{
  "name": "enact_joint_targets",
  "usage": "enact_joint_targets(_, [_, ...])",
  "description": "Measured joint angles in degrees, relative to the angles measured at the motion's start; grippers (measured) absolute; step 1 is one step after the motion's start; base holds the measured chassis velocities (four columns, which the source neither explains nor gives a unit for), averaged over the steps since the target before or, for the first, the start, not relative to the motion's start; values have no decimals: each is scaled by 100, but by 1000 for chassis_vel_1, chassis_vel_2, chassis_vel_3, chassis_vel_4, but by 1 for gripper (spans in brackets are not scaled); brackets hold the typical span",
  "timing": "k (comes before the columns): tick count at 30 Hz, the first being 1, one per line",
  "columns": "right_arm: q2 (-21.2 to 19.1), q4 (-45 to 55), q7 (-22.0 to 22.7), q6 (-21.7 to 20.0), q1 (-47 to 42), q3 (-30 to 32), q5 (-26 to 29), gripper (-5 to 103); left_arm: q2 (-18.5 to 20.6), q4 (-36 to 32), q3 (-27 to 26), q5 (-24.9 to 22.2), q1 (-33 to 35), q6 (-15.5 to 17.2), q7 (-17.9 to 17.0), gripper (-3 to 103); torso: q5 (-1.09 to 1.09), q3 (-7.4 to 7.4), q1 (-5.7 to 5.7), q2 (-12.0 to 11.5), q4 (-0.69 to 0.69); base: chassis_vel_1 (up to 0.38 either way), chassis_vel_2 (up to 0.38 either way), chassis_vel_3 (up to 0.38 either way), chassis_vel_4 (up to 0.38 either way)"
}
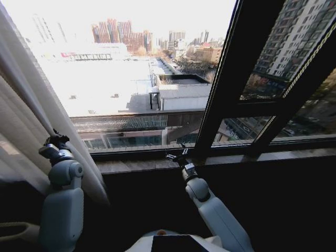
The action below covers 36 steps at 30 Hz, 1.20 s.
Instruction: Open the curtains by pulling them apart, changing their state from closed to fully open.
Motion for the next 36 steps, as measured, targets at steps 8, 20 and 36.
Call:
enact_joint_targets(8, [11, -41, -19, 2, 41, -56, -1, 100, 561, -249, -30, -419, 155, 463, -47, 2, -8, 2, 1, -2, 2, 0, 0, 0, 0])
enact_joint_targets(20, [99, -64, -33, -8, 41, -124, -141, 100, 947, -374, -84, -967, 97, 739, -204, 2, -3, 1, 1, -2, -1, 0, 0, 0, 0])
enact_joint_targets(36, [286, -35, -67, -38, 94, -204, -379, 100, 998, -335, -76, -956, 102, 708, 21, 2, 0, 0, 1, -2, 0, 0, 0, 0, 0])
